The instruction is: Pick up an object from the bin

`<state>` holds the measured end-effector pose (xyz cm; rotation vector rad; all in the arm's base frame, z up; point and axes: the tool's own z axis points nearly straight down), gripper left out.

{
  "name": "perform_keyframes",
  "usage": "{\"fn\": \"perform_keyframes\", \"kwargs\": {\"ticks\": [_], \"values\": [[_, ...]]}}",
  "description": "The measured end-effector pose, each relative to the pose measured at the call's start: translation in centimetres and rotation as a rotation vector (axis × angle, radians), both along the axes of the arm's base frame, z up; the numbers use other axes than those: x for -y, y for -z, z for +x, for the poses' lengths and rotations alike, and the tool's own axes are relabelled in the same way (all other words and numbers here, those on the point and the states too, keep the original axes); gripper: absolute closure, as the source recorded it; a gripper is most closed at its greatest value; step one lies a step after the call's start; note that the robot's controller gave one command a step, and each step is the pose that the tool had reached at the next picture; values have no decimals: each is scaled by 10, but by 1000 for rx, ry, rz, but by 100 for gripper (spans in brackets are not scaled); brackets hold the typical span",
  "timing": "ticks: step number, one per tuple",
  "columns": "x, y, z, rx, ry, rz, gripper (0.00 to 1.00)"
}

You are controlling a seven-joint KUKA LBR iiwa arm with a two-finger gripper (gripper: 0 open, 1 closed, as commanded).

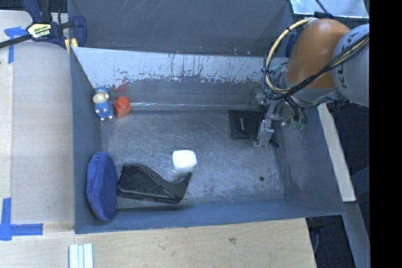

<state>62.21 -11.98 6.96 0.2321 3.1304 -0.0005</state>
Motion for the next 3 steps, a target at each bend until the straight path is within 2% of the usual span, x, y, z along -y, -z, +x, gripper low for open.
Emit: {"fn": "perform_keyframes", "kwargs": {"ticks": [1, 2, 3], "values": [[0, -2, 0, 1, -1, 0, 100], [-9, -118, -19, 10, -29, -2, 100], [-17, -246, -34, 11, -32, -2, 100]]}}
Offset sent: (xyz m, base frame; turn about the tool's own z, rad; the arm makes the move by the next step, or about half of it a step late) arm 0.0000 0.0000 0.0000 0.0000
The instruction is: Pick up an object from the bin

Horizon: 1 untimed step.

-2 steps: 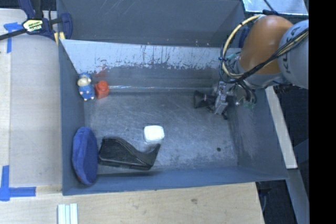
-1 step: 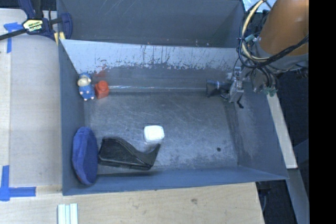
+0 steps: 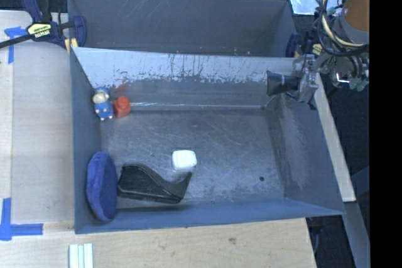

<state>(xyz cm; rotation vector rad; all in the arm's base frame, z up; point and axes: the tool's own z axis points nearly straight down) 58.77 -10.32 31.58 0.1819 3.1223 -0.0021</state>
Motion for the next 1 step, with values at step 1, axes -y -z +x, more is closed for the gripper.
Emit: {"fn": "perform_keyframes", "kwargs": {"ticks": [1], "values": [[25, 1, 2, -6, -167, -1, 100]]}}
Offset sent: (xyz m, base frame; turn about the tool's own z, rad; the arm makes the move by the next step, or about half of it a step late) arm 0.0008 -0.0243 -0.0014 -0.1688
